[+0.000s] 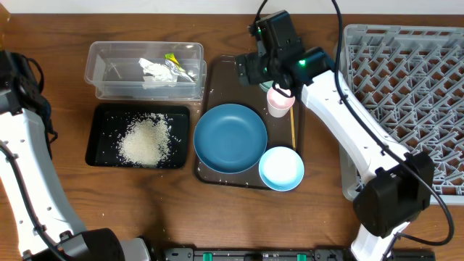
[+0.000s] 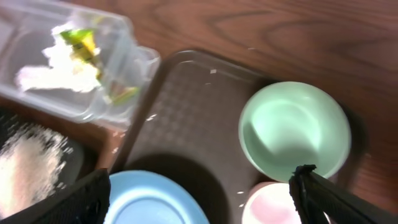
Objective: Sort waste into correct bins and load items into the dishwasher rack
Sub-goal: 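Reach the right gripper over the brown tray to the pink cup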
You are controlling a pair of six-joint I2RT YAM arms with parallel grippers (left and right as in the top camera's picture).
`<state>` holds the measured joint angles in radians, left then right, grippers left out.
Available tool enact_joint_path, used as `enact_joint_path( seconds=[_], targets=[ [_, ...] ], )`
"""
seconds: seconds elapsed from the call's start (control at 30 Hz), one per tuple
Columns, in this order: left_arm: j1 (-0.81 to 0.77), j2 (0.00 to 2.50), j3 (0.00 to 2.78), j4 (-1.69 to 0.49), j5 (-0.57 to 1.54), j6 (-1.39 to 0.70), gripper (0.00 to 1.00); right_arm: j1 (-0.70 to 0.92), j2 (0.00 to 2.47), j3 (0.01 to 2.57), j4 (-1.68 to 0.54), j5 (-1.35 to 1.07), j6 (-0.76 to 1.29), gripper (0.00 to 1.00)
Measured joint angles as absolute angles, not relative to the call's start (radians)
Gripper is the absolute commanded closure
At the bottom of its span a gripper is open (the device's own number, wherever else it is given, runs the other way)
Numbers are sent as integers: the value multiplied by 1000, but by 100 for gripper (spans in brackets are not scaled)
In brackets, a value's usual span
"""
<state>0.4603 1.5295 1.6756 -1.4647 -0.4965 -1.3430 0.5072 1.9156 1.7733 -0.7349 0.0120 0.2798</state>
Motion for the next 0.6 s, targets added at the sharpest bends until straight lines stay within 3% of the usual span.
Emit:
enact_joint_path(
  seconds=[0.37,0.6],
  targets=[
    [460,1530,1676,-1465,-496,-1343,9,507,1977,1773,-786,86,345,12],
    [460,1530,1676,-1465,-496,-1343,9,507,1977,1773,-713,89,359,1]
  ],
)
